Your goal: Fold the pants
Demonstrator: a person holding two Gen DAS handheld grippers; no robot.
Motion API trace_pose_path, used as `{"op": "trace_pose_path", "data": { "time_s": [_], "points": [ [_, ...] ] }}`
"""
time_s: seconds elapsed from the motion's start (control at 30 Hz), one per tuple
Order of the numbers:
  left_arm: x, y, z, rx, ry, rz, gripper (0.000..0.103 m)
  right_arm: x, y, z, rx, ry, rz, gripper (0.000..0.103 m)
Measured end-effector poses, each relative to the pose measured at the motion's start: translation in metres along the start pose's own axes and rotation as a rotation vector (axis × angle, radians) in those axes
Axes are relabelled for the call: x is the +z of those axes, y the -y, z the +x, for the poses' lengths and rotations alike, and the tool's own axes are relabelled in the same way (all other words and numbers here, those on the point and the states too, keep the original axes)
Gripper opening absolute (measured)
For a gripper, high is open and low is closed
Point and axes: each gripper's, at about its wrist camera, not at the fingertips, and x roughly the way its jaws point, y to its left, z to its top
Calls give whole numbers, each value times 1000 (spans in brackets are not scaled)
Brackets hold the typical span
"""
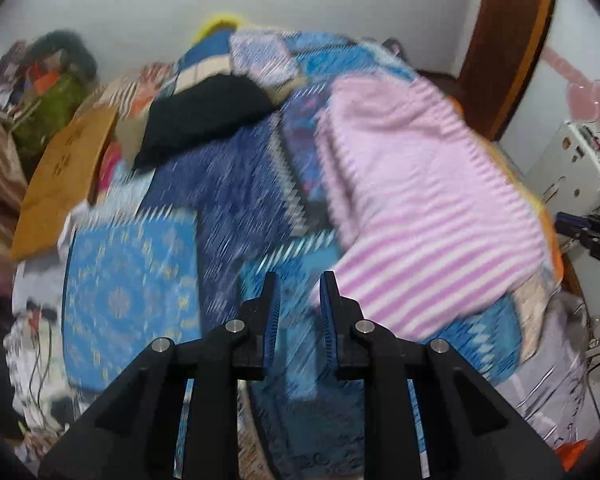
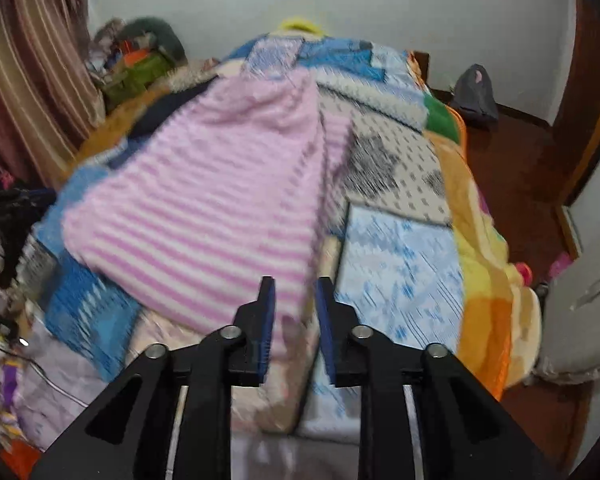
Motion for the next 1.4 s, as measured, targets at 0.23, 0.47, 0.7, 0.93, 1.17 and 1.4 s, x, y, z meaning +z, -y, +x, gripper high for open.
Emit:
{"op": "trace_pose_path", "data": {
  "time_s": [0.23, 0.47, 0.7, 0.93, 1.17, 1.4],
  "points": [
    [40, 45, 19, -114, 22, 49, 38, 34, -34, 31, 99, 29, -47, 26],
    [71, 57, 68, -81, -17, 72, 56, 43, -22, 64, 62, -6, 8, 45],
    [78, 41, 109, -65, -90, 57, 61, 52, 13, 76, 0, -16, 42, 57],
    [83, 43, 132, -68, -124, 58, 74, 52, 35, 102, 82, -71, 115, 65],
    [91, 49, 151, -90, -165, 63, 82, 57, 42, 121, 185, -107, 153, 66],
    [100, 51, 171, -125, -207, 29, 91, 69, 39, 132, 229, -128, 133, 68]
  ]
}}
